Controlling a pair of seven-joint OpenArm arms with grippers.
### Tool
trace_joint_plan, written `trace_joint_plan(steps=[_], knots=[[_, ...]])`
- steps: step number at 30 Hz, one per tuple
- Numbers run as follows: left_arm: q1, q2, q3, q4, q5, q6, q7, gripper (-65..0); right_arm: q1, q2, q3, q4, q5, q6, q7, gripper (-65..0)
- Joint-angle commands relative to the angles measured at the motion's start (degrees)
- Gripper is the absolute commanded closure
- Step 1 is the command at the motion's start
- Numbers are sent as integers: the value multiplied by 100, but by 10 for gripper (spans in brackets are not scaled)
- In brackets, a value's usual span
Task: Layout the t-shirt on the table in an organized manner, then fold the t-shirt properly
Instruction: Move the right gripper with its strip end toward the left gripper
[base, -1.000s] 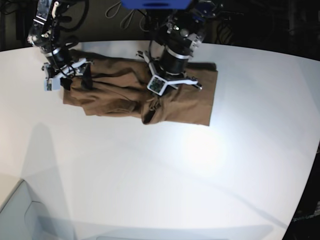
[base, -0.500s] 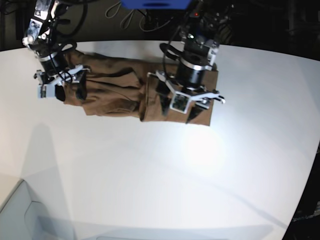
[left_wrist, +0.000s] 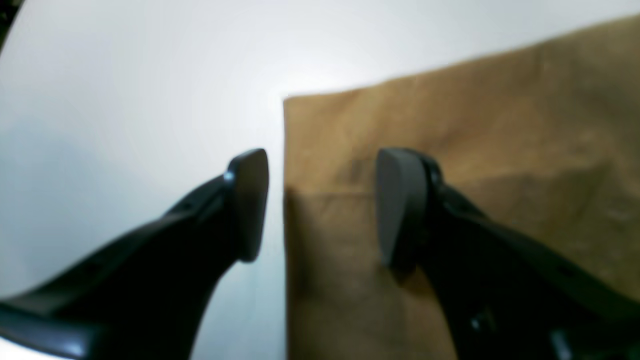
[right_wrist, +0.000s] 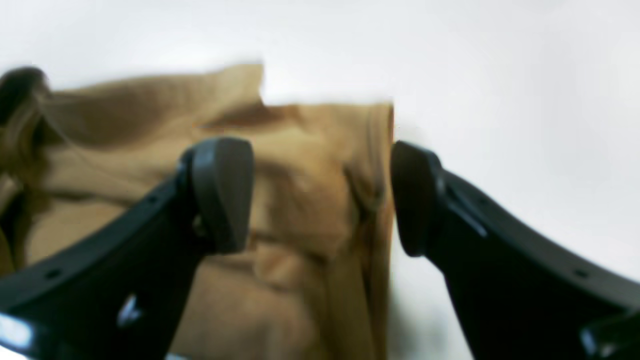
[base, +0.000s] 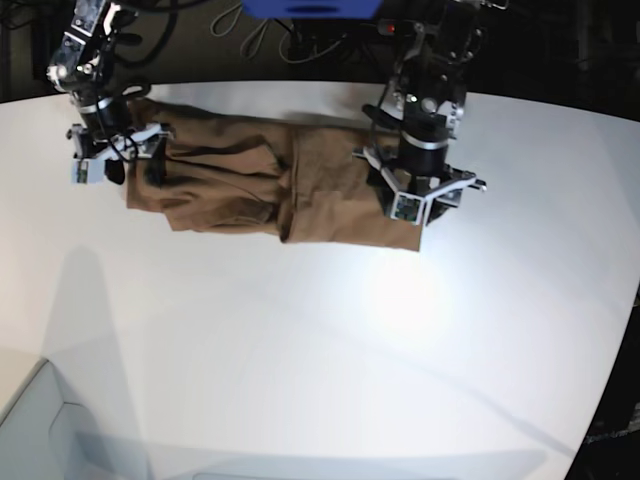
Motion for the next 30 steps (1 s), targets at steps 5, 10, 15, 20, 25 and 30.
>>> trace_joint_plan(steps=[5,10,15,20,25,30], knots=[[-25,-1,-9,82,38,27,-127,-331,11,46,22,-68,44,26,191,-435],[2,-10,-9,73,38,27,-127,-331,29,20,-13,-226,-659,26,191,-433],[63,-36,-9,12,38,27,-127,-331,29,-86,-22,-218,-677,26,191,-431],[81,-19,-18,-279,38,36,-127,-330,143,-112,-40,-270,-685,44,147,-357],[99,-1,18,-366,38,36,-127,-330,152,-77,-356,-411,-685,53,147,-158],[107,-10,-9,-366,38,36,-127,-330,152,-112,-347,-68,-685,53,147,0]])
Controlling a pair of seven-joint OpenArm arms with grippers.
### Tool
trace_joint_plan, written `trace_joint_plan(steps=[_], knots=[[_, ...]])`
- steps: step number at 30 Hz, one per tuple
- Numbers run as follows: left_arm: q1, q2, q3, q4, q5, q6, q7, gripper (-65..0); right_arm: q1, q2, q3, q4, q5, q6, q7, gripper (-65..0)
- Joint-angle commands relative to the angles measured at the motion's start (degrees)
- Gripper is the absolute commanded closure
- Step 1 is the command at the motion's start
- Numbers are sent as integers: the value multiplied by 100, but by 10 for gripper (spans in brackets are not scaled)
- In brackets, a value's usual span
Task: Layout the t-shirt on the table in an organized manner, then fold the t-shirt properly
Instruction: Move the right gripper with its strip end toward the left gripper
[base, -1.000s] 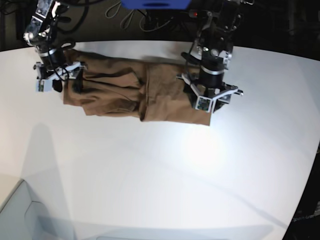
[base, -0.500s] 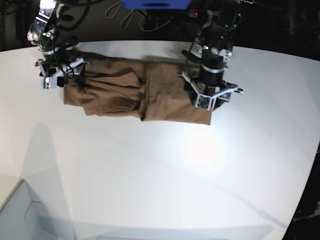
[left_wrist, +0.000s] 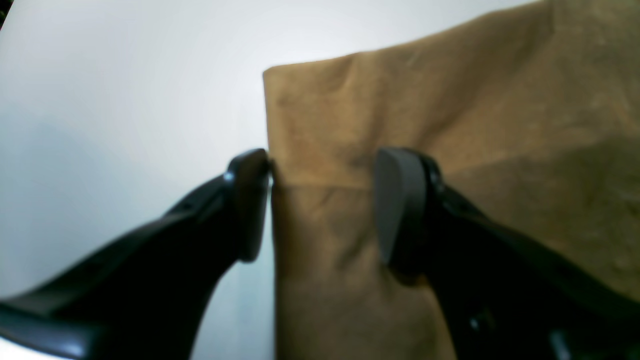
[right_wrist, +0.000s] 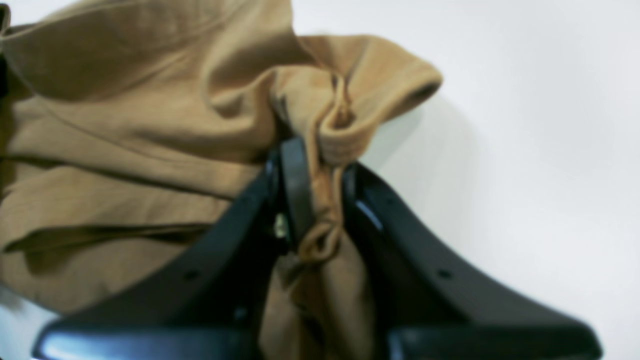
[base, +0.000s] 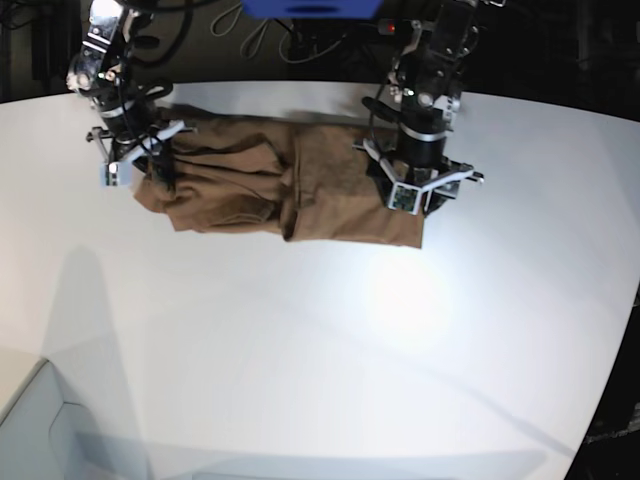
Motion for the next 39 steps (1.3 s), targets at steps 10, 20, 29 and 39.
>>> trace_joint_plan(steps=[10,20,29,39], knots=[[141,-3,-4,16,-3,-12,172,-330,-210,-69,-308,1667,64,46,188,0],[141,-12,-4,42,5,-4,181,-330,-448,-86,-1995,2203,-1729,20,224,0],[141,-3,-4,42,5,14,181,-330,-281,-499,-3173,2423,-2459,20,171,0],[141,-3,-4,69,5,14,181,-330,53,-552,-4097,2010,-2432,20,162,0]])
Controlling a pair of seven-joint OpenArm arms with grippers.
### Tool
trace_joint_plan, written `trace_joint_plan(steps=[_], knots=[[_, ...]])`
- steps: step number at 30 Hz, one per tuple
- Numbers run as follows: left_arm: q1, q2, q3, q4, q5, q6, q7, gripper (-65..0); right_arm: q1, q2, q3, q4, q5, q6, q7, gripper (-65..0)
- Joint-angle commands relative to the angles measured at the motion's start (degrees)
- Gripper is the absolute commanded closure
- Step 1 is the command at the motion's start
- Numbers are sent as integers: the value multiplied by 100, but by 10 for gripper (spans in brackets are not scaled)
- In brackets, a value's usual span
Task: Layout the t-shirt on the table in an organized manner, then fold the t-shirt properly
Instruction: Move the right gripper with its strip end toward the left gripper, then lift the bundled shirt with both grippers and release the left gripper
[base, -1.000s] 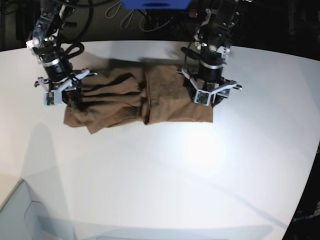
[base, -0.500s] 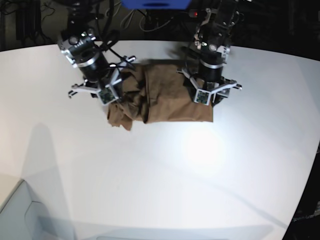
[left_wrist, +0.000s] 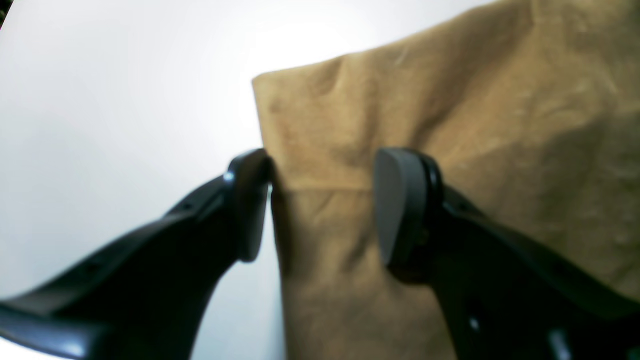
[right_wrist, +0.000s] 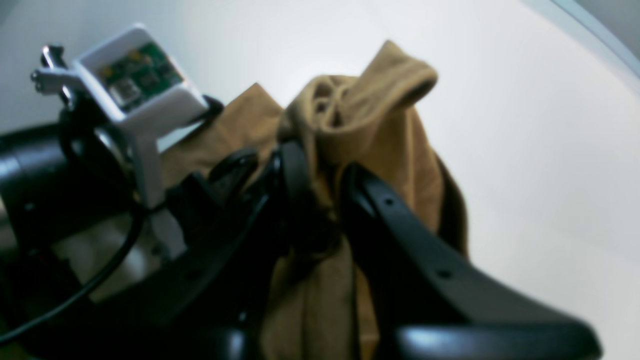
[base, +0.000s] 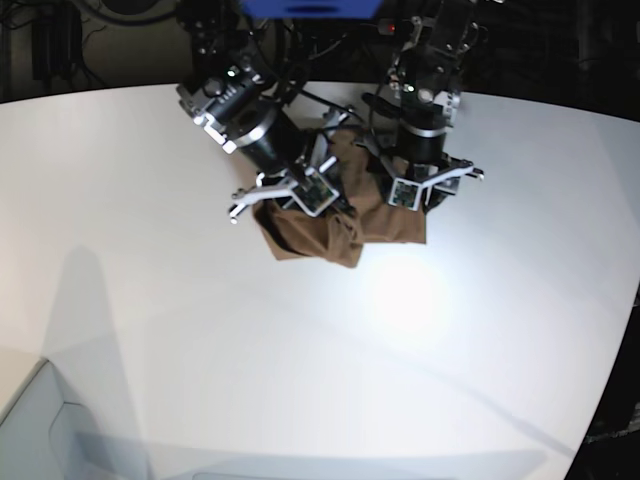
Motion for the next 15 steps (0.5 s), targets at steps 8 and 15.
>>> trace_joint_plan(steps=[8,15], knots=[[264,5,-22,862,3,3,275,-330,190,-67,-27,-402,66,22,180,0],[493,-47,-31,1821,3,3,293,-330,190,-49,-27,-402,66,22,153,0]])
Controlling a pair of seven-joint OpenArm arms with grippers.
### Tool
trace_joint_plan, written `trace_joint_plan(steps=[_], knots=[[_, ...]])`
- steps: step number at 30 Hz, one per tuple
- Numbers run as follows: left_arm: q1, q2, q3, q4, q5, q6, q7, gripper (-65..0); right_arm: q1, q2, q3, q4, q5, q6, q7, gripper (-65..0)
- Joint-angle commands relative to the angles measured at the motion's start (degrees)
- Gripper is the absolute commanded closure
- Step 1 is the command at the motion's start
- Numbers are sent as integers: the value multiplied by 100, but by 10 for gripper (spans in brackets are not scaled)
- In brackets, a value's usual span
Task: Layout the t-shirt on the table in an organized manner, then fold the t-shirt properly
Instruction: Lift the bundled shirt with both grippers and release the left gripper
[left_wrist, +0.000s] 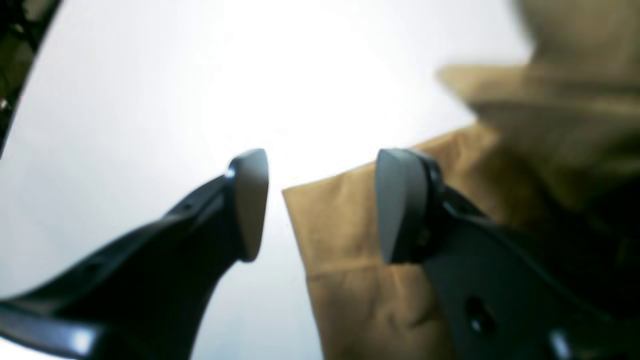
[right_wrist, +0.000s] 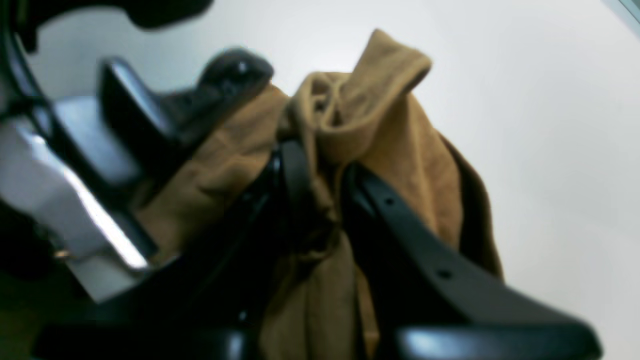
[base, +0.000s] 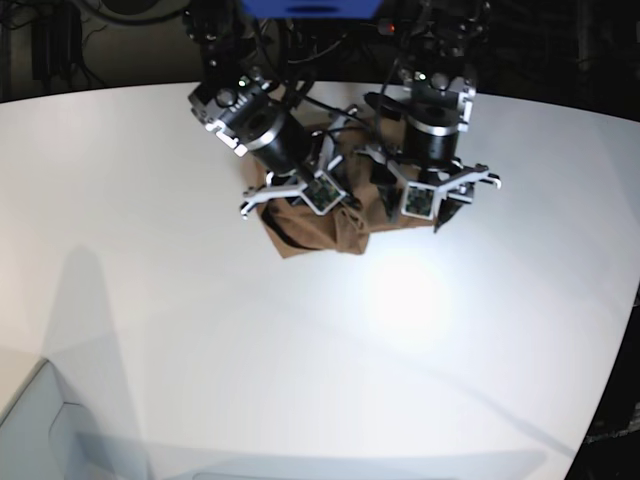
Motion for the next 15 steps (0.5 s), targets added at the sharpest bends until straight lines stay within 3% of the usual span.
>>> trace_joint_plan(steps=[1,4,10,12,15], knots=[[67,-8,-29,164,56,25,-101,-330,41,-43,-18,101,83,22,153,0],[340,-17,-495,235,65,-1,-101,-313,41,-43,-18,119,83,22,153,0],[665,45,-1435,111,-41,-19,-162,-117,41,-43,-53,198,83,22,153,0],[603,159,-1532,-20,-375,-19,-127,-17,41,-52,-62,224,83,22,153,0],[427,177,-1532,-275,-1157,-19,-101,-11,41,-78,-194,233,83,22,153,0]])
